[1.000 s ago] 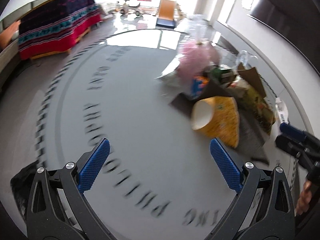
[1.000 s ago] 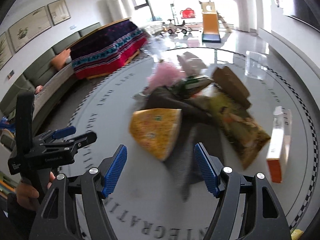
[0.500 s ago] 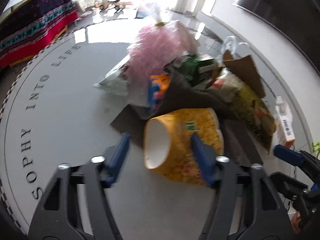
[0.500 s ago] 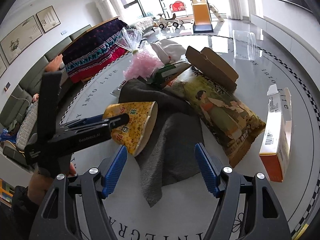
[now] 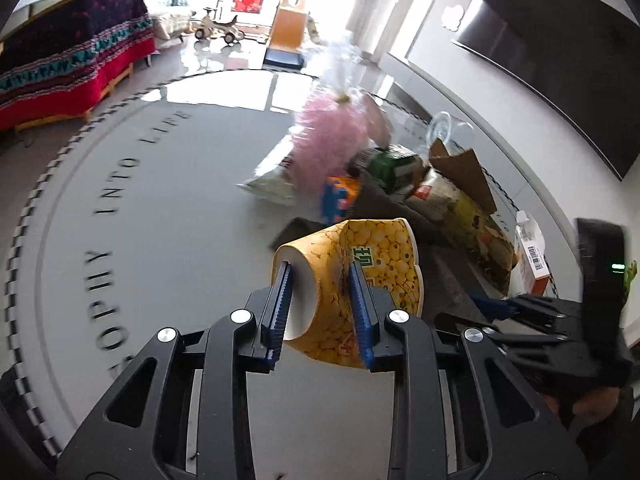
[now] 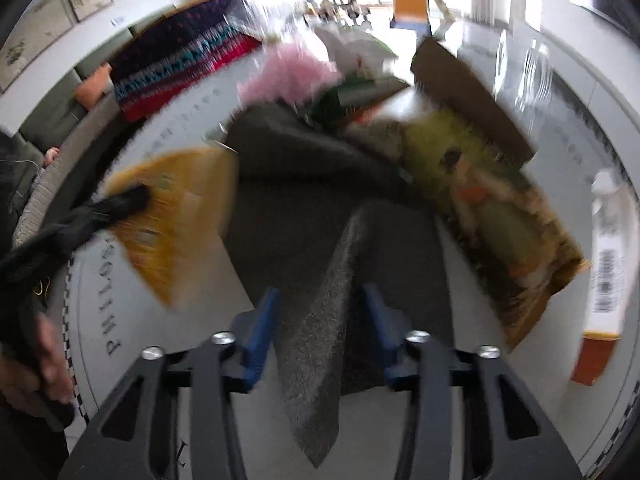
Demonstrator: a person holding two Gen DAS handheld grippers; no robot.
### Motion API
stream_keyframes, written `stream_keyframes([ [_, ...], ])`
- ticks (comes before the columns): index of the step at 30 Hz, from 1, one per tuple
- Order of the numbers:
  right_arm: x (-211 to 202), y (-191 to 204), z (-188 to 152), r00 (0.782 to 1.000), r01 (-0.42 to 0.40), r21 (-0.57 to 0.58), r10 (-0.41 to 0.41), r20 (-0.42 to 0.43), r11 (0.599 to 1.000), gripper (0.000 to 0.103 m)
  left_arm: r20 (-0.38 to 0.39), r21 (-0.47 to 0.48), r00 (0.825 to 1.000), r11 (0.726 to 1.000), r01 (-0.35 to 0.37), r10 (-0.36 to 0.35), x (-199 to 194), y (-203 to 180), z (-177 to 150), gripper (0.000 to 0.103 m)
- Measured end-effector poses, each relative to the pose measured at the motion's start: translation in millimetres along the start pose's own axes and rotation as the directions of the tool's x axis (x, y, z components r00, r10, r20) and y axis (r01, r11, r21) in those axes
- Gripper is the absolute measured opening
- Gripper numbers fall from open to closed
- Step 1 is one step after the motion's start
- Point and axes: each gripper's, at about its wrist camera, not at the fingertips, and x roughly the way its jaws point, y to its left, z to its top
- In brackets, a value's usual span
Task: Collect trash
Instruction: 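Grasp the yellow corn cup with the left tool while the right tool grasps the grey felt mat, then carry both items over the black bin and open both tools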
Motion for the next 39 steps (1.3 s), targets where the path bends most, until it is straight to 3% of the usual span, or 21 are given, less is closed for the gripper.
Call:
stream_keyframes([
  [1,2.3,-0.3,0.8,1.000,-0.017,0.011,0.017,-0.018,1.000,0.004,0.010,-0.008,1.000,1.000,-0.009,0.009,-6.6,4.7,-2.1,0.029],
  [3,-2.9,1.9,-1.4,0.997,-0.074,0.036,0.075,-0.013,0.997,0.004,0.020,-0.022,1.000,1.000,-0.016,0.016,-15.9,10.9,-5.8,0.029],
  [13,-71.6,81.5,9.2,0.977,-0.156,-0.117,0.170,0.127,0.981,0.004,0.106,-0.073,0.991,0.995,-0.069,0.076,-80.9,49.7,-29.0,0.029],
  [22,-104.3,191.6,23.8,0.942,-0.242,-0.311,0.299,0.151,0.919,0.004,0.172,-0.174,0.961,0.967,-0.188,0.218,-157.8,107.2,-63.1,0.029],
  [31,-125.3,309.1,15.1,0.894,-0.345,-0.489,0.439,0.090,0.801,0.004,0.195,-0.309,0.909,0.903,-0.299,0.369,-230.0,161.8,-108.8,0.029],
  [39,-120.2,411.7,-18.9,0.852,-0.443,-0.607,0.521,-0.056,0.659,0.004,0.162,-0.459,0.840,0.793,-0.401,0.518,-293.6,209.9,-169.4,0.029],
])
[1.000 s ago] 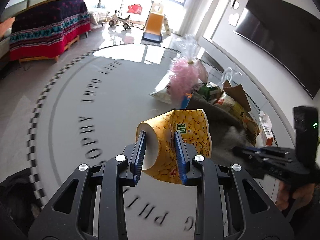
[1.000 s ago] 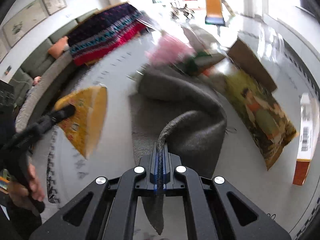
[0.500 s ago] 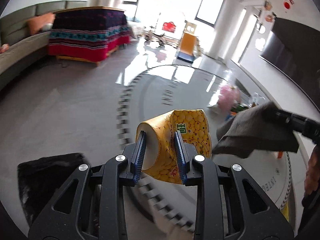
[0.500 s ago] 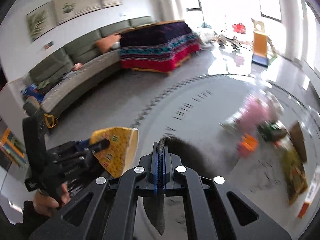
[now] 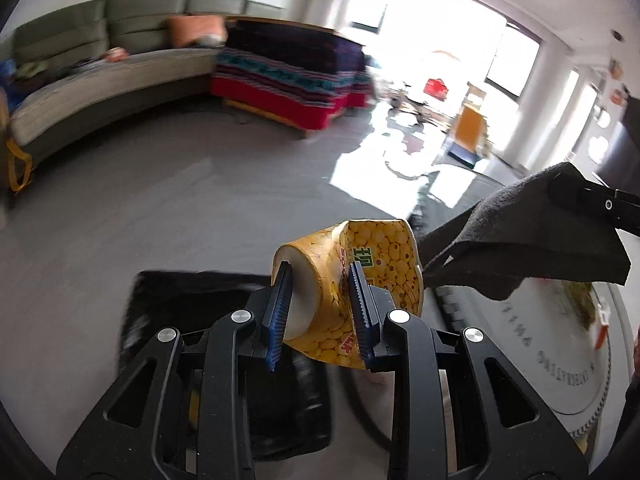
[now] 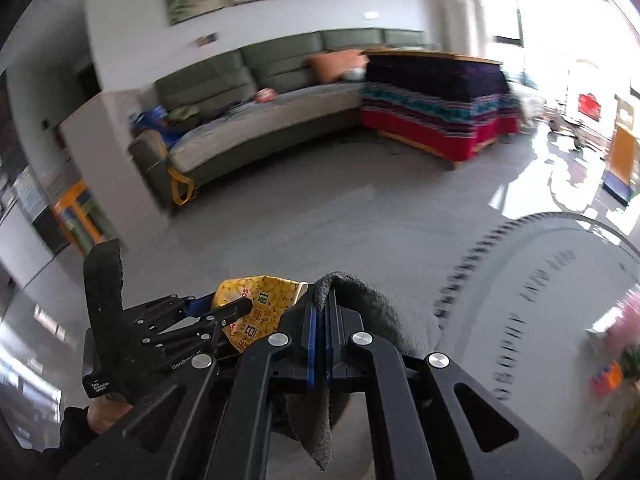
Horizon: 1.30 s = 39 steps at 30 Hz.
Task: Collect trash
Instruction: 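Carry both items over the black bin and open both tools, then grasp the orange toy block with the left tool while the right tool grasps the corn snack bag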
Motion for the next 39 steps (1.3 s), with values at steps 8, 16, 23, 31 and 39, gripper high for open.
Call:
stream_keyframes([
  [8,72.8,54.9,5.3,0.985,-0.118,-0.023,0.115,-0.126,0.993,0.005,-0.064,-0.120,0.984,0.978,-0.171,0.165,-6.8,75.9,-24.7,0.031],
  [16,124.2,46.2,-8.0,0.967,-0.069,0.053,0.079,-0.243,0.996,0.069,-0.150,-0.183,0.953,0.940,-0.288,0.263,14.4,112.4,-38.0,0.097],
  [23,118.9,32.9,-15.5,0.970,-0.067,0.067,0.081,-0.230,0.995,0.069,-0.158,-0.145,0.951,0.946,-0.290,0.267,23.4,104.9,-33.3,0.097],
  [31,91.7,10.8,-21.6,0.982,-0.064,0.107,0.082,-0.173,0.992,0.069,-0.142,-0.093,0.959,0.962,-0.259,0.244,28.5,74.3,-21.5,0.097],
  [39,38.2,-36.8,-35.3,0.994,-0.024,0.178,0.042,-0.098,0.984,0.069,-0.116,0.020,0.981,0.988,-0.155,0.156,32.2,6.6,-6.1,0.097],
])
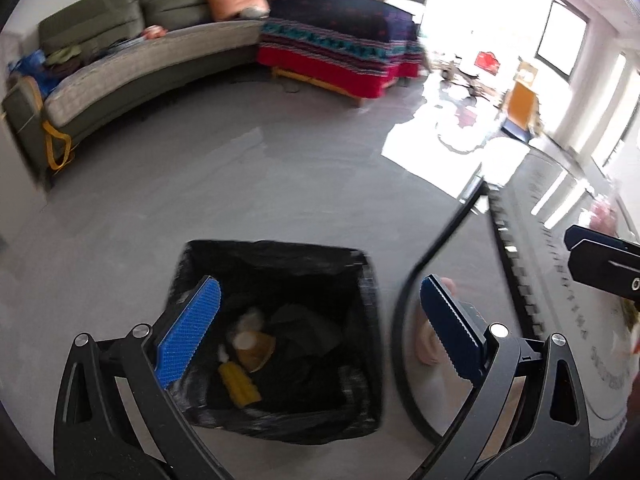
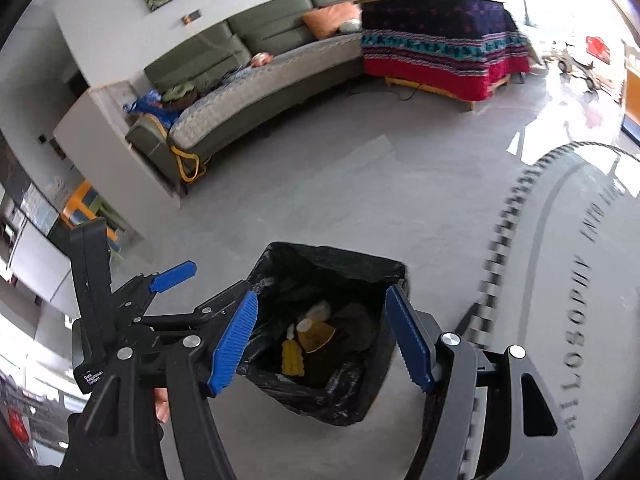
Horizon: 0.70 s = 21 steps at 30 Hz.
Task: Collect trash
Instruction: 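Grasp the orange toy block with the left tool while the right tool grasps the corn snack bag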
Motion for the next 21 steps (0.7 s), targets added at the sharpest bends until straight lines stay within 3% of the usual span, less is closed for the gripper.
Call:
stream_keyframes([
  [5,-41.6,-49.1,-15.7,0.996,0.069,0.071,-0.072,0.050,0.995,0.069,0.000,0.087,0.997,0.993,0.078,-0.078,-1.0,-58.2,8.0,0.097],
  [10,-78.6,-107.8,-32.8,0.983,0.149,0.169,-0.164,0.078,0.974,0.069,-0.037,0.143,0.983,0.973,0.183,-0.180,9.5,-115.3,16.6,0.097],
  [21,-158.8,-238.8,-82.3,0.933,0.307,0.363,-0.354,0.071,0.880,0.069,-0.143,0.318,0.939,0.884,0.342,-0.312,32.1,-259.3,18.7,0.097],
])
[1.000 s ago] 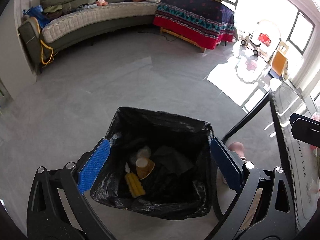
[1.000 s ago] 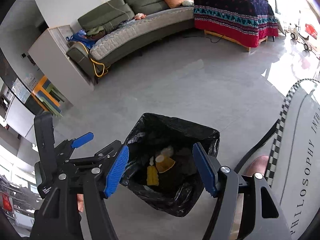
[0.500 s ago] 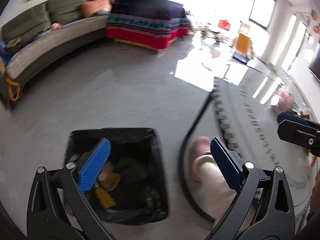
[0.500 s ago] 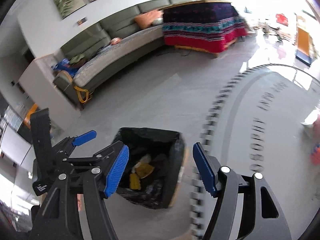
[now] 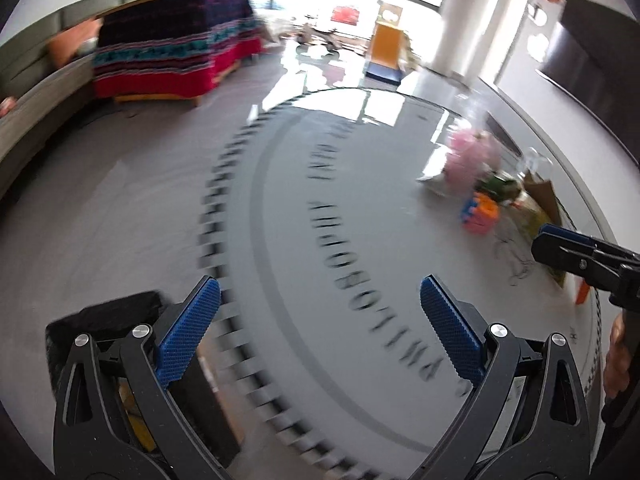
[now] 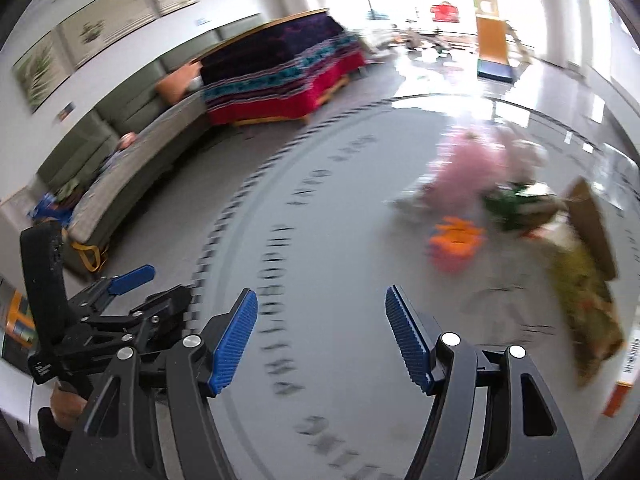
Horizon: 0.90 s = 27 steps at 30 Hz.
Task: Collect trash
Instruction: 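Grasp the orange toy block with the left tool while the right tool grasps the corn snack bag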
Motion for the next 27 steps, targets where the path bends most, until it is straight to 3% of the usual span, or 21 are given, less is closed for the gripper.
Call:
stream_keyframes([
  [8,-25.7,-94.8,-1.9,0.994,0.100,0.090,-0.103,0.023,0.991,0.069,-0.053,0.127,0.995,0.987,0.095,-0.089,52.9,-86.6,31.1,0.097],
  [18,-21.1,-158.5,-2.3,0.980,0.200,0.091,-0.198,-0.033,0.976,0.069,-0.142,0.222,0.979,0.959,0.175,-0.146,126.4,-161.4,51.1,0.097],
  [24,-2.7,-182.9,-0.7,0.971,0.232,0.078,-0.225,-0.081,0.970,0.069,-0.138,0.280,0.979,0.942,0.183,-0.149,155.2,-188.1,52.1,0.097],
  [27,2.3,-185.2,-0.6,0.969,0.235,0.068,-0.228,-0.094,0.970,0.069,-0.139,0.303,0.981,0.937,0.175,-0.139,166.0,-193.2,55.9,0.080],
])
